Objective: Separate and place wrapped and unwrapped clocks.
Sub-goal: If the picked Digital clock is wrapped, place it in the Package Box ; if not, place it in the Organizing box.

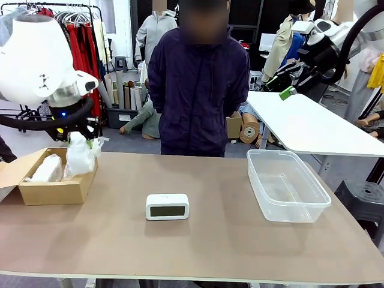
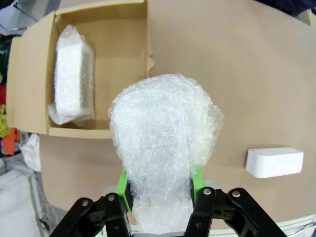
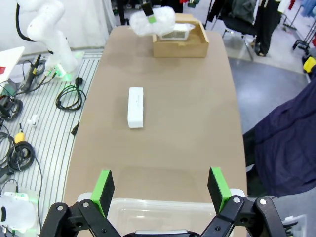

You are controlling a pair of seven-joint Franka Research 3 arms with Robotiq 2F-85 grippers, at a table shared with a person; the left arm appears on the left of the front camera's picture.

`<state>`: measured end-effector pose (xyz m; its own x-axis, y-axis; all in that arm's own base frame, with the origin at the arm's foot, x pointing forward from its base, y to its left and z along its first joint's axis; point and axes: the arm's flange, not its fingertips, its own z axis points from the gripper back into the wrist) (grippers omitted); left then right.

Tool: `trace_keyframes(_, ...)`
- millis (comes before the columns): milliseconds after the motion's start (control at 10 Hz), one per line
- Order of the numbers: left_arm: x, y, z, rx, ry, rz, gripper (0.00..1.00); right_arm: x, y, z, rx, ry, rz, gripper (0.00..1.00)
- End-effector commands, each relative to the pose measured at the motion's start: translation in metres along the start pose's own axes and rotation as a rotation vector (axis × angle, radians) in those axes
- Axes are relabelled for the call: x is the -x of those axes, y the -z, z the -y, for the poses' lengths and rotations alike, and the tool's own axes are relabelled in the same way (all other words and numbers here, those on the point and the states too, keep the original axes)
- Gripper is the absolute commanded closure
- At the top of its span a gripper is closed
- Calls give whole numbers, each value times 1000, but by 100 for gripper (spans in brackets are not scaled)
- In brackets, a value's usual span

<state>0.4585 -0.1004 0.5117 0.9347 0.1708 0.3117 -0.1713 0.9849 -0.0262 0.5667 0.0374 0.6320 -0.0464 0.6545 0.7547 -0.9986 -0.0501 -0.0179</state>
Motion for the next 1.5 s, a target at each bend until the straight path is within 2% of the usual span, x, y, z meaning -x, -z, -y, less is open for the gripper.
trace_keyframes(0,-2,-10,1,6,15,17,100,-4,0,1,12,20,-22,0)
trace_keyframes(400,-1,-3,2,3,5,6,100,-4,0,1,12,20,-22,0)
trace_keyframes(700,-48,18,-2,12,249,72,100,-4,0,1,12,20,-22,0)
trace_keyframes(800,-64,30,-6,48,297,89,100,-4,0,1,12,20,-22,0)
trace_keyframes(900,-74,46,-13,32,327,83,100,-4,0,1,12,20,-22,0)
trace_keyframes(1000,-84,62,-23,60,330,47,100,-4,0,1,12,20,-22,0)
trace_keyframes(1200,-101,87,-46,-22,239,65,100,-4,0,1,12,20,-22,0)
trace_keyframes(1400,-100,96,-62,-13,228,64,100,-4,0,1,12,20,-22,0)
